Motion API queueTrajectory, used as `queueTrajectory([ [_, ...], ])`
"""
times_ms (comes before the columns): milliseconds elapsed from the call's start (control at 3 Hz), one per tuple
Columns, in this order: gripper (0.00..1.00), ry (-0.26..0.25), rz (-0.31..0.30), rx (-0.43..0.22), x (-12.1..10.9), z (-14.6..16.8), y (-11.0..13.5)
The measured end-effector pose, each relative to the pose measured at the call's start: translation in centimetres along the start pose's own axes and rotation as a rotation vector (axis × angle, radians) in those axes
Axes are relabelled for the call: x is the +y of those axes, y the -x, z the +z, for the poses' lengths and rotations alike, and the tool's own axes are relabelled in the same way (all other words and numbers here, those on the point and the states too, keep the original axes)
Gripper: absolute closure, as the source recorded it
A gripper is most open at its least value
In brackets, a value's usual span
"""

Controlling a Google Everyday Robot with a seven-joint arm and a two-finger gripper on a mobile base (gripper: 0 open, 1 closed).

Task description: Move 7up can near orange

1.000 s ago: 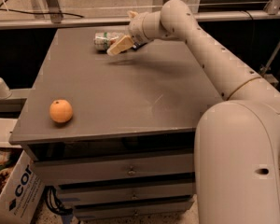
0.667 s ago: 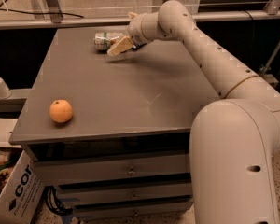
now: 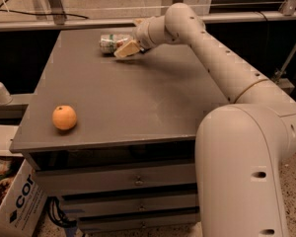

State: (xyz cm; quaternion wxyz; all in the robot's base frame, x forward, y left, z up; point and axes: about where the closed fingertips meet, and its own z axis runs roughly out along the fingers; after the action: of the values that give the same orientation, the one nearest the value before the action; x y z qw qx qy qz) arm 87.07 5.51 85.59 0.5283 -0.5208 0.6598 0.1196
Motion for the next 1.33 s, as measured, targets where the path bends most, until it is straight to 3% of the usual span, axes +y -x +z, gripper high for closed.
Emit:
queueTrajectory([
  [1000,0.88,-0.015,0.043,0.015,-0.3,-0.6,-0.9],
  [1333,1.0,0.008,0.062,-0.009,0.6,-2.1,0.5],
])
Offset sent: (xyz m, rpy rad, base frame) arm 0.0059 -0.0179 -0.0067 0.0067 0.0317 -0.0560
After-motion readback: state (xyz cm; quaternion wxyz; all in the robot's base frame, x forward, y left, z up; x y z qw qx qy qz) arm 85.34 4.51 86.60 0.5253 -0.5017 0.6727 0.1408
